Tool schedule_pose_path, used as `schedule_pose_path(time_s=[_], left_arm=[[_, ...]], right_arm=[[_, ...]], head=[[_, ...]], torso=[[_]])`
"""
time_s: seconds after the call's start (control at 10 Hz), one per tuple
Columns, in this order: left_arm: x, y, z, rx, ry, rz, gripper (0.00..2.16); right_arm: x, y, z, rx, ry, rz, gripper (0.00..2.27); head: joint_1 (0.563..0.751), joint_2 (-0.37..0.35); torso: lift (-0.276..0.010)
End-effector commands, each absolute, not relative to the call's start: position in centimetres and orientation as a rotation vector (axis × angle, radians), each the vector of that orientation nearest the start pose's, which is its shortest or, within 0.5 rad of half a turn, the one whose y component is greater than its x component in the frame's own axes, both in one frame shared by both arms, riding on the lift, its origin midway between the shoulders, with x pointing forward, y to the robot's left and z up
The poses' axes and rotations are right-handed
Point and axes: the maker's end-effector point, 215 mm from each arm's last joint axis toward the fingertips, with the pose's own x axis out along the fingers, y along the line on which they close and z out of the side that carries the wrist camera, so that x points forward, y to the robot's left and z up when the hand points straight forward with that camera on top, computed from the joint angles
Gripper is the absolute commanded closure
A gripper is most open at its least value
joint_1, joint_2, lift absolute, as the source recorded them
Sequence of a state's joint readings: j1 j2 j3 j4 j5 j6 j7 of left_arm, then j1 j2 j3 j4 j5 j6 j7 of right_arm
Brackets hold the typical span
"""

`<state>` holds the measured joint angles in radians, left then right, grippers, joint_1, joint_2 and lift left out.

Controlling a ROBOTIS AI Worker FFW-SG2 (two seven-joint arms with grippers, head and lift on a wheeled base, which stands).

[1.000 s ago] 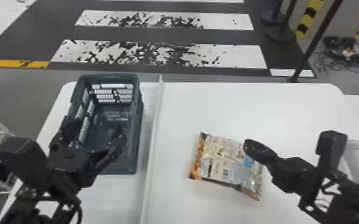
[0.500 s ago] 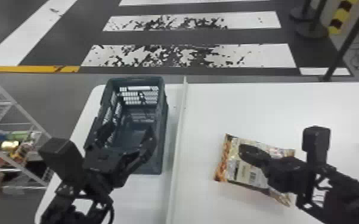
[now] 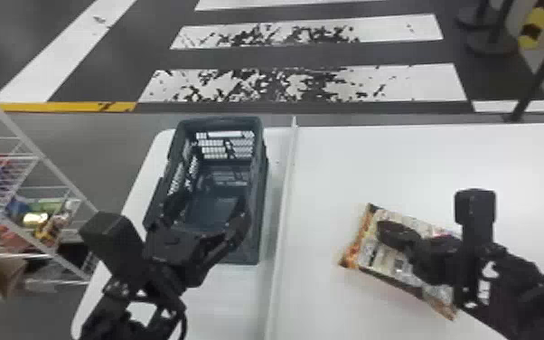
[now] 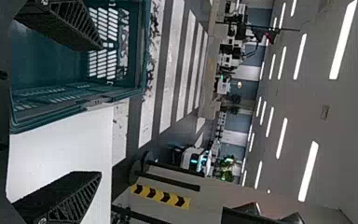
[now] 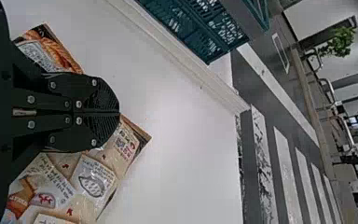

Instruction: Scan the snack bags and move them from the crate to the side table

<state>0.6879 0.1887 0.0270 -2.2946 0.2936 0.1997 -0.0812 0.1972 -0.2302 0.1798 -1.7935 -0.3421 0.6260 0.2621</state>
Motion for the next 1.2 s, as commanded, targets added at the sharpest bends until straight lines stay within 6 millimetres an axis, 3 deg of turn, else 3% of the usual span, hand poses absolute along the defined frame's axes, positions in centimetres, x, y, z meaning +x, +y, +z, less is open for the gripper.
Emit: schedule_pose_path(time_s=[0.0,0.6,0.8,1.1], left_arm=[[39.3,20.7,-33.4,-0.134,0.168,-0.205,0.04],[39.4,19.9,-33.5,-0.141,0.170,-0.223,0.04],[39.6,19.6,-33.7,-0.144,0.171,-0.228,0.04],[40.1,18.4,-34.0,-0.157,0.172,-0.251,0.04]], right_arm=[[45.2,-12.6,-51.7,0.150,0.655,0.453,2.19],[48.4,-23.9,-51.4,0.158,0.624,0.137,2.19],[48.3,-27.4,-51.5,0.167,0.627,0.057,2.19],[46.6,-30.7,-51.8,0.189,0.628,-0.014,2.19]], head=[[0.695,0.137],[0.695,-0.002],[0.695,-0.061],[0.695,-0.119]], torso=[[-0.087],[-0.087],[-0.087],[-0.087]])
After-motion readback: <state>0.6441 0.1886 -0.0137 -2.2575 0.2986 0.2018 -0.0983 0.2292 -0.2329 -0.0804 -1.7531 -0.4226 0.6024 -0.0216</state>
